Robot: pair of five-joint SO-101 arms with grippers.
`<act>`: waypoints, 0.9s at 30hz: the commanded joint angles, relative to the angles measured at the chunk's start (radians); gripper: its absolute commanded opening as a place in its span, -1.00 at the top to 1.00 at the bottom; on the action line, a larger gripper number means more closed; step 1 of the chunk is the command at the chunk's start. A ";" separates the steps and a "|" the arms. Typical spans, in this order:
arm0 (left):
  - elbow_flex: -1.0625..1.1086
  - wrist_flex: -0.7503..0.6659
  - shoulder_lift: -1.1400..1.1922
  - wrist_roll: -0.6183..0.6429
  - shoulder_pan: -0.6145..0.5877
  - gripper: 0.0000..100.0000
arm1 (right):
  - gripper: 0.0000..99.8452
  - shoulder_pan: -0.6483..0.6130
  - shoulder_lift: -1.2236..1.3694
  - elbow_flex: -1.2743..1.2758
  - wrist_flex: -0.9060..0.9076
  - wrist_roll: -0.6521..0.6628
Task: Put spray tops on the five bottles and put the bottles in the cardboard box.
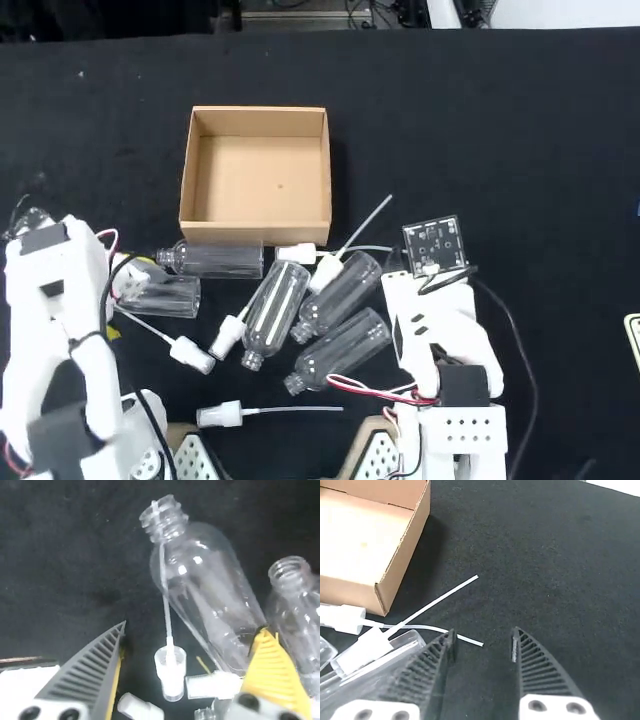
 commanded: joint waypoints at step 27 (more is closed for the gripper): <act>-0.008 -0.144 0.074 -0.064 -0.012 0.28 | 0.68 -0.012 -0.033 -0.010 -0.002 0.006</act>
